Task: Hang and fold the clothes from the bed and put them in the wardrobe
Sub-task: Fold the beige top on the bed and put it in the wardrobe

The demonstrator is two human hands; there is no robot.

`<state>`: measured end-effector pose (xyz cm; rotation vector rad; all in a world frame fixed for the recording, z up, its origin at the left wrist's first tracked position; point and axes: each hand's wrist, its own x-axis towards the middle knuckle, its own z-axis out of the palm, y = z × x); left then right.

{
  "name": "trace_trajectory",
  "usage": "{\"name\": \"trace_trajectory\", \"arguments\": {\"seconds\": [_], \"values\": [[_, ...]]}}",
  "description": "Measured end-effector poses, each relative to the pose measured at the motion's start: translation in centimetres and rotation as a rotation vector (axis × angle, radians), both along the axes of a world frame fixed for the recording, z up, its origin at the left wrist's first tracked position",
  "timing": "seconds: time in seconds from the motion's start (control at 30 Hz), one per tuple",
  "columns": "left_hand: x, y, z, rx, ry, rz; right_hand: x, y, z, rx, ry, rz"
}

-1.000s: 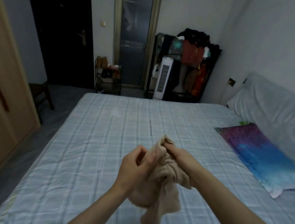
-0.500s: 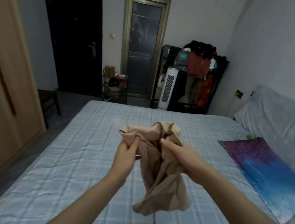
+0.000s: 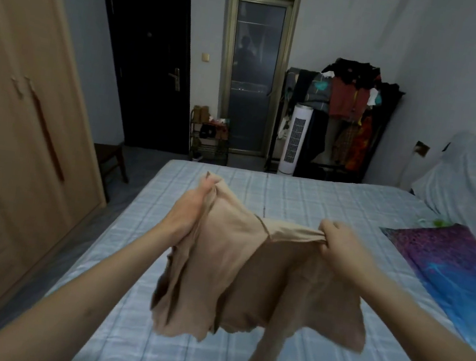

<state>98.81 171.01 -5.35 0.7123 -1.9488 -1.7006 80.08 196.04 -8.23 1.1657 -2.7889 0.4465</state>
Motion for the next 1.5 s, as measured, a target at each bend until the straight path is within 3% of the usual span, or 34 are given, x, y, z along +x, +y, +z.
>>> {"name": "trace_trajectory", "arguments": {"seconds": [0.13, 0.23, 0.47, 0.57, 0.73, 0.87, 1.0, 1.07, 1.17, 1.23, 1.33, 1.4, 1.5], "values": [[1.0, -1.0, 0.1, -0.585, -0.212, -0.195, -0.5, 0.1, 0.2, -0.058, -0.020, 0.029], [1.1, -2.5, 0.5, -0.782, -0.189, -0.114, -1.3, 0.8, 0.8, -0.118, -0.142, 0.090], [0.9, -5.7, 0.5, -0.689, -0.345, 0.161, -1.0, 2.8, 2.4, -0.024, -0.166, 0.113], [0.5, -6.2, -0.2, -0.538, -0.387, 0.192, -1.0, 3.3, 3.1, 0.016, -0.123, 0.104], [0.3, -7.0, -1.3, -0.238, -0.301, 0.232, -1.2, 4.7, 2.8, -0.025, -0.064, 0.057], [-0.7, -4.9, -0.5, -0.052, -0.243, 0.174, -1.1, 4.6, 2.6, 0.063, -0.021, -0.010], [-0.9, -0.7, 2.4, 0.185, -0.161, -0.140, -1.3, 4.0, 2.5, 0.218, -0.080, -0.035], [-1.1, 2.1, 3.6, 0.167, -0.146, -0.386, 0.8, 2.1, 2.9, 0.144, -0.233, 0.089], [-2.1, 5.8, 4.0, 0.059, -0.163, -0.593, 6.2, -2.1, 3.7, -0.207, -0.632, 0.335], [-2.8, 7.4, 3.6, 0.045, -0.128, -0.607, 8.1, -4.3, 3.5, -0.276, -0.581, 0.375], [-2.5, 7.3, 1.2, 0.017, 0.014, -0.419, 7.6, -4.9, 3.4, -0.271, -0.374, 0.329], [-1.2, 6.8, -2.0, -0.091, 0.065, -0.311, 6.5, -4.4, 3.4, -0.365, -0.442, 0.316], [0.9, 7.0, -8.2, -0.201, -0.098, -0.428, 5.9, -3.7, 4.5, -0.493, -0.558, 0.303]]}}
